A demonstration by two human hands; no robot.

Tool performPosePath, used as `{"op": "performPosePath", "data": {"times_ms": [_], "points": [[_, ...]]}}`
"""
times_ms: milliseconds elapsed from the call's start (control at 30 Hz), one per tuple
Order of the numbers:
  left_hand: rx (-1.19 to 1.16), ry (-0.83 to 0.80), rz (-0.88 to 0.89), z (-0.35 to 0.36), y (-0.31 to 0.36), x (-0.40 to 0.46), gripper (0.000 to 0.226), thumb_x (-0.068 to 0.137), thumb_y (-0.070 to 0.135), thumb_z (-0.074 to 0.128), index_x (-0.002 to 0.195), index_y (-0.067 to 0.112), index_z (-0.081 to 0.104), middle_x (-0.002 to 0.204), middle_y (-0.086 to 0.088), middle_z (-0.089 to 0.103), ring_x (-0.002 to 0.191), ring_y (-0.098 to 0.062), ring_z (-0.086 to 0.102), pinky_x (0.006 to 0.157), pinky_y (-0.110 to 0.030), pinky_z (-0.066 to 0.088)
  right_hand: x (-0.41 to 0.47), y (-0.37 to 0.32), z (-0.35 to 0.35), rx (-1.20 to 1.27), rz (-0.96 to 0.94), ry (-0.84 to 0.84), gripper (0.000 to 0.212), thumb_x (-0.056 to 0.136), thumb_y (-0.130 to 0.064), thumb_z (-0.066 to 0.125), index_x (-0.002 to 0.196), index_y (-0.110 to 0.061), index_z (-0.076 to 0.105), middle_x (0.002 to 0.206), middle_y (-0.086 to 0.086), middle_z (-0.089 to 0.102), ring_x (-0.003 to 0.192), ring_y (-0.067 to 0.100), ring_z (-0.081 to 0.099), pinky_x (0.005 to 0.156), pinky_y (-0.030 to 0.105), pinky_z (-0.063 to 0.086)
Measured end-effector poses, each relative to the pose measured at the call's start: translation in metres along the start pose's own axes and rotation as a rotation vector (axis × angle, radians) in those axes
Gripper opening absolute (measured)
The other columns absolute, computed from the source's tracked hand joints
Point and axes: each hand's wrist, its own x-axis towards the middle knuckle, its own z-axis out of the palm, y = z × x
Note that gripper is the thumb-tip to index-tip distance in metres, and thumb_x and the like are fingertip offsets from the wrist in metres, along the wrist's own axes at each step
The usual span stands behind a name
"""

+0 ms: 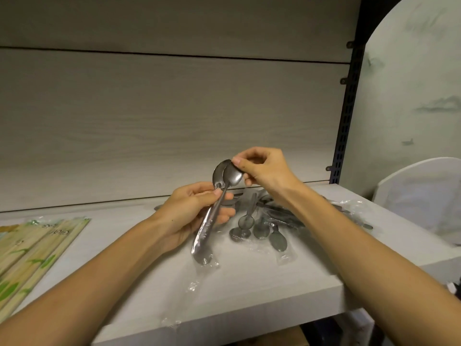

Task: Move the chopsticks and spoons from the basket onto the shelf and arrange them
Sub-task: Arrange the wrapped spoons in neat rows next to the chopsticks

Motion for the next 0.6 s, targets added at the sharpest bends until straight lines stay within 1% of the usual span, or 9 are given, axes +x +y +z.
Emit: {"op": "performPosePath", "data": {"times_ms": [100,200,267,333,433,467,500,567,600], "points": [[0.013,0.019,-0.033,0.003,0.001,-0.001,0.022,0.095,0.011,0.055,0.115,0.001,0.057,0.099,-0.015,0.073,0.062,-0.026,0.070,0.050,-0.028,0.058,0.001,0.005,0.000,-0.043,-0.004,0.041,0.006,0.084,-0.006,0.072,0.083,-0.004,0.066,0.056,0.000,0.062,0.040,0.008,0.051,0.042,0.019,0.046],[0.079,0.016,-0.050,0.001,0.003,-0.001,0.023,0.098,0.019,0.051,0.113,0.005,0.060,0.099,-0.012,0.074,0.048,-0.018,0.059,0.038,-0.022,0.047,0.000,0.012,0.001,-0.148,-0.045,0.081,0.011,0.084,-0.007,0.073,0.077,-0.008,0.064,0.050,-0.005,0.059,0.038,0.009,0.052,0.039,0.021,0.046],[0.136,0.006,-0.045,0.000,0.001,-0.001,0.023,0.098,0.018,0.052,0.113,0.004,0.061,0.098,-0.010,0.074,0.044,-0.014,0.051,0.034,-0.018,0.039,-0.002,0.016,0.004,-0.193,-0.056,0.068,0.011,0.083,-0.009,0.073,0.078,-0.010,0.063,0.054,-0.001,0.060,0.040,0.013,0.054,0.040,0.024,0.048],[0.164,0.024,-0.039,-0.001,-0.001,0.000,0.020,0.097,0.012,0.053,0.111,0.001,0.060,0.094,-0.008,0.074,0.041,-0.011,0.045,0.033,-0.018,0.034,-0.004,0.016,0.006,-0.183,-0.047,0.068,0.014,0.083,-0.011,0.074,0.086,-0.014,0.060,0.063,0.003,0.060,0.045,0.017,0.058,0.045,0.029,0.052],[0.164,0.125,-0.010,-0.006,0.001,0.003,0.015,0.097,0.009,0.051,0.105,-0.001,0.059,0.086,-0.006,0.073,0.041,-0.009,0.041,0.032,-0.016,0.029,-0.008,0.009,0.006,-0.230,-0.086,0.089,0.018,0.082,-0.016,0.075,0.084,-0.019,0.057,0.071,0.000,0.059,0.050,0.014,0.059,0.048,0.028,0.051],[0.170,0.176,0.004,-0.009,0.003,0.004,0.014,0.097,0.010,0.051,0.101,0.000,0.060,0.084,-0.005,0.072,0.040,-0.009,0.039,0.031,-0.016,0.028,-0.011,0.005,0.006,-0.269,-0.111,0.051,0.018,0.082,-0.018,0.076,0.080,-0.020,0.058,0.071,-0.002,0.060,0.052,0.011,0.057,0.050,0.025,0.049],[0.187,0.228,0.019,-0.013,0.005,0.005,0.014,0.097,0.012,0.053,0.096,0.001,0.061,0.083,-0.004,0.069,0.040,-0.008,0.038,0.031,-0.016,0.026,-0.015,0.001,0.006,-0.288,-0.121,-0.037,0.016,0.081,-0.019,0.077,0.077,-0.020,0.061,0.070,-0.004,0.061,0.054,0.008,0.056,0.051,0.022,0.047],[0.217,0.303,0.042,-0.020,0.007,0.005,0.016,0.095,0.016,0.057,0.088,0.003,0.062,0.080,-0.003,0.065,0.039,-0.007,0.036,0.031,-0.016,0.025,-0.028,-0.005,0.008,-0.282,-0.088,-0.340,0.011,0.079,-0.020,0.079,0.081,-0.019,0.068,0.072,-0.005,0.066,0.061,0.005,0.058,0.056,0.017,0.048],[0.213,0.322,0.049,-0.022,0.008,0.004,0.016,0.095,0.017,0.057,0.087,0.004,0.062,0.077,-0.002,0.064,0.038,-0.007,0.036,0.030,-0.015,0.024,-0.033,-0.008,0.009,-0.325,-0.071,-0.498,0.011,0.079,-0.022,0.079,0.086,-0.020,0.071,0.077,-0.003,0.068,0.065,0.003,0.059,0.060,0.017,0.048]]}}
